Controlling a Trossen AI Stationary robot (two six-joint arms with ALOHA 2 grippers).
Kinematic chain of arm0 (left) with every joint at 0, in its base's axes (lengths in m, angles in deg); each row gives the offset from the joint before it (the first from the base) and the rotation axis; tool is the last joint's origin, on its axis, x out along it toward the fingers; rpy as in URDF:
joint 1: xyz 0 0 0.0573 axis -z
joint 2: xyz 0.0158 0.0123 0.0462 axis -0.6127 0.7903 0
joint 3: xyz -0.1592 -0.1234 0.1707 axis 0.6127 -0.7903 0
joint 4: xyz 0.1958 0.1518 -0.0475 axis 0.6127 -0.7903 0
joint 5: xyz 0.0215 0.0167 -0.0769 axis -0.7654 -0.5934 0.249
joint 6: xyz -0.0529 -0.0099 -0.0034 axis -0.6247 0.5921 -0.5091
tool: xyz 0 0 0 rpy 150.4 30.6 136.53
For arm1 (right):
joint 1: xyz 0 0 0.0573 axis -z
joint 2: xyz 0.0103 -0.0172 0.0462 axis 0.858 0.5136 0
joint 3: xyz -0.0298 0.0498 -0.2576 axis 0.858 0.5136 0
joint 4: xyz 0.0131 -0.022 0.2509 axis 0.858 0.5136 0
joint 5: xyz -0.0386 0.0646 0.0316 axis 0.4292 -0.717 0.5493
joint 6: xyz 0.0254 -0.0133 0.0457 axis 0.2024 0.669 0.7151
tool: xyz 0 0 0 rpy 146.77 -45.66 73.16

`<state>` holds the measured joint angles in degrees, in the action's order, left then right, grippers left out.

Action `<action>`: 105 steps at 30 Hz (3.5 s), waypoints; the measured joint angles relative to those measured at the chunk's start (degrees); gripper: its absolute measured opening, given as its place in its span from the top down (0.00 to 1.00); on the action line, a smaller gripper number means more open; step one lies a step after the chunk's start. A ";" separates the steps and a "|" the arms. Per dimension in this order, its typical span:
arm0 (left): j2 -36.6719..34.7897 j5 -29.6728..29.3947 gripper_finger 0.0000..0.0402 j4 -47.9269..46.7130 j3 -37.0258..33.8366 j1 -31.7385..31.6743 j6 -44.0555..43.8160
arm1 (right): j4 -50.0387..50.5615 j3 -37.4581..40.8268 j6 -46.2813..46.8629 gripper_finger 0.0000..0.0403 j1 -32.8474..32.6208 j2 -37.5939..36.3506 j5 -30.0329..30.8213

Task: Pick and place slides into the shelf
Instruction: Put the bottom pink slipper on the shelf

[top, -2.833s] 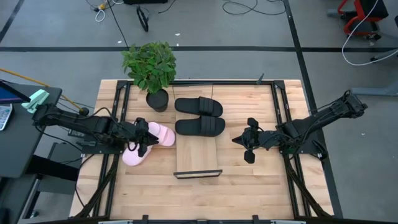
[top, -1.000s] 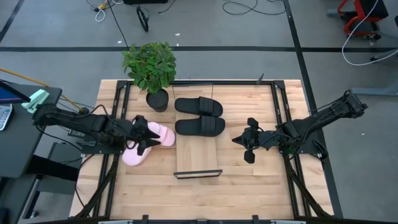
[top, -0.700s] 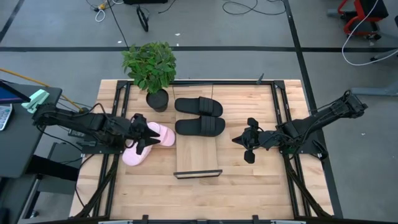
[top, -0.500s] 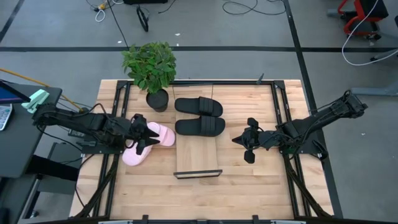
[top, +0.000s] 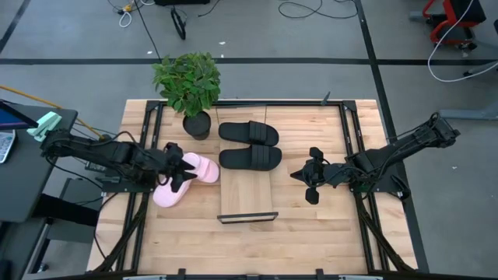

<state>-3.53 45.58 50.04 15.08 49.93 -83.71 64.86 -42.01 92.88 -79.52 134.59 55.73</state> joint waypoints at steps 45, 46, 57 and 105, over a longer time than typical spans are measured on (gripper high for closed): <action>0.04 -5.64 0.36 -3.80 -0.07 3.04 -2.92 | -0.02 0.00 -0.02 0.96 -0.01 0.00 0.00; 0.06 -5.69 0.35 -4.07 -0.07 3.04 -2.97 | -0.01 0.00 -0.02 0.96 0.01 0.00 0.00; 0.04 -5.70 0.29 -7.69 -0.09 3.04 -5.25 | -0.02 0.00 0.00 0.97 0.00 -0.02 0.00; 29.10 -9.54 0.30 -12.86 0.09 1.81 -10.02 | -0.04 0.00 0.04 0.96 -0.01 0.00 0.00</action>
<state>25.57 36.05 37.17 15.17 51.74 -93.73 64.83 -42.01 92.93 -79.52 134.59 55.73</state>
